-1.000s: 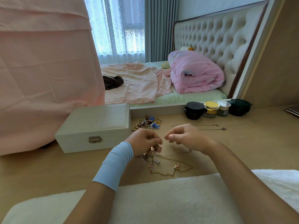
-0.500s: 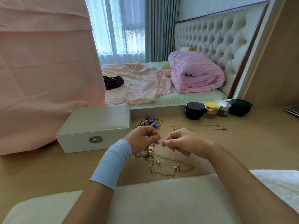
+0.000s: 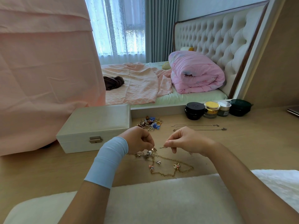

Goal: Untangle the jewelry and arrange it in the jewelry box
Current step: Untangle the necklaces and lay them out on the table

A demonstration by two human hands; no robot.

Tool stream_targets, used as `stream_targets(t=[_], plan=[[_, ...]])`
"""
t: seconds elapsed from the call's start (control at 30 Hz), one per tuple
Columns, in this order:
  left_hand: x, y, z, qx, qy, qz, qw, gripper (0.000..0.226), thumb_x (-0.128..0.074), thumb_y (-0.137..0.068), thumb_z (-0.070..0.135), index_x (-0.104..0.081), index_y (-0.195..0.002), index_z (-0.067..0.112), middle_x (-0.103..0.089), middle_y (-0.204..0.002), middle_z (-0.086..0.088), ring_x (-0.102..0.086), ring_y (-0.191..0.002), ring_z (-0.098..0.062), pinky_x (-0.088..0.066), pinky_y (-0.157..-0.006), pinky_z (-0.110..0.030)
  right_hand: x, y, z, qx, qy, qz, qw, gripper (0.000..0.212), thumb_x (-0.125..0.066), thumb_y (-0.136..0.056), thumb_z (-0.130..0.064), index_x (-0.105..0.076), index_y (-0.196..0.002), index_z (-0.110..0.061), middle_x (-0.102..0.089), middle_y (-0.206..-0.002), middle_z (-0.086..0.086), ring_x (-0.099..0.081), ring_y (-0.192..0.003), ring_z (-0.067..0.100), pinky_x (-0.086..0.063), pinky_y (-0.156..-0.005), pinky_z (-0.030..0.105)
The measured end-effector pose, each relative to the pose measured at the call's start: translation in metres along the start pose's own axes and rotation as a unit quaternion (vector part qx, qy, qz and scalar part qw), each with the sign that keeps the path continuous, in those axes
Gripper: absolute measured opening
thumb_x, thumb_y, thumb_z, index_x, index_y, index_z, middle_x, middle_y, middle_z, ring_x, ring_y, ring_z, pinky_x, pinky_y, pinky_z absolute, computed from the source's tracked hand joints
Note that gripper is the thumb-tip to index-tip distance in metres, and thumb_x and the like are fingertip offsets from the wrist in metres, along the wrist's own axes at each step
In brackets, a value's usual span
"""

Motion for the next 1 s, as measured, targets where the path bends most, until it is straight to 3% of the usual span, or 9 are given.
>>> stream_targets(t=[0.13,0.2,0.33,0.4,0.5,0.6,0.73,0.83,1.0], plan=[[0.0,0.001,0.004,-0.025,0.035,0.013,0.999,0.011,-0.059,-0.095,0.018,-0.066,-0.089,0.024,-0.072,-0.085,0.009,-0.058,-0.069,-0.009,-0.057,-0.079,-0.029,-0.003,0.0,-0.002,-0.006,-0.008,-0.016,1.0,0.016,-0.068,-0.095,-0.029,-0.079,-0.094,-0.017,-0.077,-0.091,-0.002,-0.058,-0.061,0.013,-0.045,-0.061,0.027],[-0.001,0.001,0.006,-0.04,0.07,0.007,0.997,0.01,-0.056,-0.097,0.017,-0.064,-0.091,0.021,-0.072,-0.083,0.008,-0.056,-0.065,-0.009,-0.056,-0.078,-0.031,-0.004,0.0,-0.003,0.005,0.007,0.003,1.0,0.018,-0.065,-0.097,-0.028,-0.077,-0.096,-0.015,-0.077,-0.091,-0.002,-0.058,-0.061,0.011,-0.044,-0.054,0.02],[-0.001,0.0,0.008,-0.072,0.178,0.019,0.981,0.01,-0.05,-0.099,0.009,-0.058,-0.095,0.012,-0.068,-0.075,0.003,-0.05,-0.059,-0.012,-0.049,-0.061,-0.024,-0.007,-0.001,-0.004,0.008,-0.016,-0.019,1.0,0.015,-0.062,-0.099,-0.026,-0.073,-0.103,-0.016,-0.077,-0.093,0.001,-0.051,-0.053,0.012,-0.044,-0.051,0.022],[-0.001,0.0,0.007,-0.076,0.211,0.037,0.974,0.011,-0.047,-0.1,0.008,-0.056,-0.095,0.011,-0.065,-0.071,0.001,-0.047,-0.056,-0.013,-0.044,-0.056,-0.021,-0.007,0.001,-0.006,0.004,-0.003,-0.029,1.0,0.015,-0.062,-0.099,-0.025,-0.074,-0.108,-0.019,-0.078,-0.092,-0.002,-0.058,-0.058,0.012,-0.047,-0.059,0.022],[0.001,-0.002,0.005,-0.08,0.217,0.068,0.97,0.013,-0.047,-0.1,0.009,-0.056,-0.092,0.013,-0.059,-0.064,0.005,-0.043,-0.056,-0.013,-0.04,-0.054,-0.019,-0.004,0.0,-0.005,0.001,0.039,-0.018,0.999,0.014,-0.066,-0.097,-0.025,-0.078,-0.104,-0.021,-0.078,-0.086,-0.005,-0.069,-0.085,0.008,-0.054,-0.088,0.028],[0.003,-0.001,0.004,-0.085,0.217,0.094,0.968,0.014,-0.049,-0.099,0.008,-0.056,-0.089,0.015,-0.057,-0.063,0.006,-0.044,-0.058,-0.013,-0.04,-0.056,-0.021,-0.001,0.001,-0.003,-0.013,0.06,-0.007,0.998,0.011,-0.07,-0.094,-0.024,-0.079,-0.1,-0.022,-0.076,-0.082,-0.005,-0.068,-0.08,0.006,-0.056,-0.083,0.027],[0.0,0.0,0.002,-0.031,0.089,0.059,0.994,0.013,-0.052,-0.098,0.015,-0.059,-0.088,0.021,-0.061,-0.074,0.006,-0.051,-0.065,-0.013,-0.052,-0.069,-0.03,0.005,0.004,-0.006,-0.005,0.072,0.01,0.997,0.016,-0.064,-0.097,-0.013,-0.077,-0.105,-0.018,-0.071,-0.086,-0.008,-0.064,-0.073,-0.003,-0.048,-0.064,0.013],[-0.003,0.001,0.002,0.036,-0.007,0.006,0.999,0.011,-0.054,-0.096,0.02,-0.062,-0.09,0.025,-0.067,-0.09,0.006,-0.059,-0.072,-0.012,-0.053,-0.073,-0.025,0.009,0.007,-0.014,0.028,0.026,0.031,0.999,0.021,-0.058,-0.097,-0.004,-0.076,-0.102,-0.014,-0.068,-0.081,-0.003,-0.054,-0.06,0.001,-0.045,-0.059,0.018],[-0.003,0.003,0.016,0.016,-0.126,0.045,0.991,0.02,-0.058,-0.095,0.031,-0.063,-0.115,0.036,-0.053,-0.127,0.011,-0.049,-0.119,-0.011,-0.039,-0.107,-0.032,0.011,0.012,-0.028,0.088,-0.065,0.041,0.993,0.02,-0.057,-0.096,0.005,-0.073,-0.1,-0.006,-0.066,-0.08,0.006,-0.048,-0.05,0.002,-0.04,-0.048,0.015]])
Point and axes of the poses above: each hand's wrist, its own y-axis away from the middle knuckle, its own x-axis out of the back of the hand, z = x × y, the point moved 2 cm from there along -y, towards the middle knuckle
